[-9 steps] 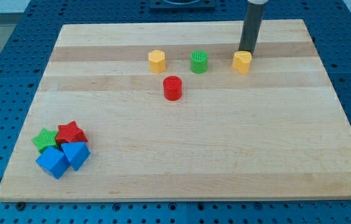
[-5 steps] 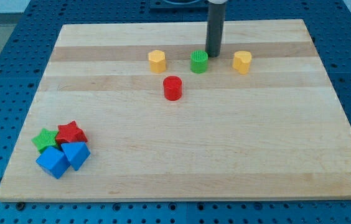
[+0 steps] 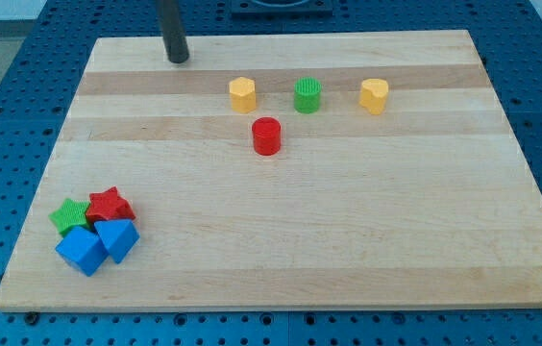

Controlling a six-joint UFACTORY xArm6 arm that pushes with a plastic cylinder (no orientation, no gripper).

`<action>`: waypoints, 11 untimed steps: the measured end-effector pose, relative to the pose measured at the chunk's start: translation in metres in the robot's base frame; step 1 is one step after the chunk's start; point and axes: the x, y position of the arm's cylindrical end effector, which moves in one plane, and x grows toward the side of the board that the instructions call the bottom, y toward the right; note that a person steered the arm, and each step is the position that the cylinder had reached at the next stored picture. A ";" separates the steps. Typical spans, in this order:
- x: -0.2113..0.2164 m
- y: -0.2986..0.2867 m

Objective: Move the red circle towards the bottom left side of the hexagon

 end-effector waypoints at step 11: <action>0.177 0.218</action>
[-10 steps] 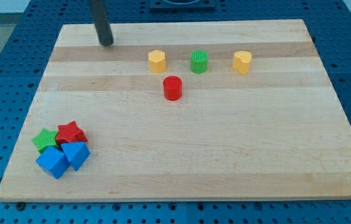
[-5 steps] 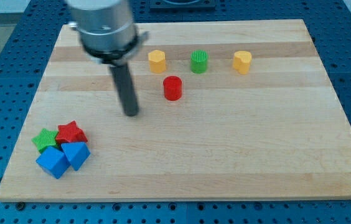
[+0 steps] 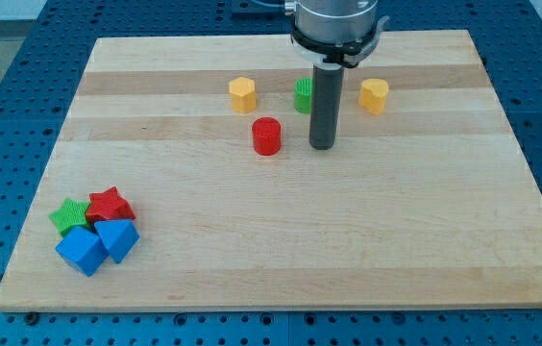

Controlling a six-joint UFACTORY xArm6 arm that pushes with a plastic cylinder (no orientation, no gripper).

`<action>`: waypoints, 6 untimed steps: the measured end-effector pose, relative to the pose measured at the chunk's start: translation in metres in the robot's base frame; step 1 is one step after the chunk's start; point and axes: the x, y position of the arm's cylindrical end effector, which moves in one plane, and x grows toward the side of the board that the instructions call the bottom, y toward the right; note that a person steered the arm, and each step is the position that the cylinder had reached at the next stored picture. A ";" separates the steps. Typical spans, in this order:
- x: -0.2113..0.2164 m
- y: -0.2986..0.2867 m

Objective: Move the red circle towards the bottom left side of the hexagon

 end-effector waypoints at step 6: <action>-0.035 -0.051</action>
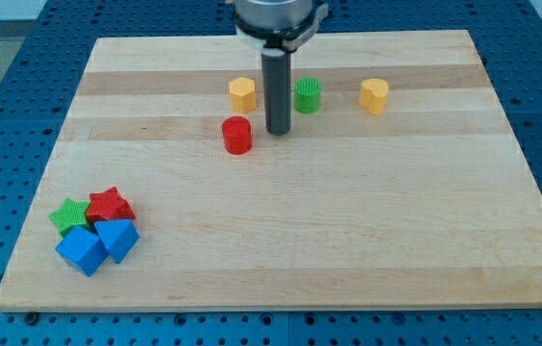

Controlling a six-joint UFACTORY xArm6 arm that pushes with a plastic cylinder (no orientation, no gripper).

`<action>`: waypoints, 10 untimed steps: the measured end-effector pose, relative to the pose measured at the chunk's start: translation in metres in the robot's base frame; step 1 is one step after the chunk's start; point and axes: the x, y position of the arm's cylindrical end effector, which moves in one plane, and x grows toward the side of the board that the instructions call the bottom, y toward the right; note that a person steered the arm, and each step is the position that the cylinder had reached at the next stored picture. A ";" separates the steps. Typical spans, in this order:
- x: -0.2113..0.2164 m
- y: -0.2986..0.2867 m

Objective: Move the red circle towards the bottom left side of the hexagon

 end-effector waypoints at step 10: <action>0.024 -0.118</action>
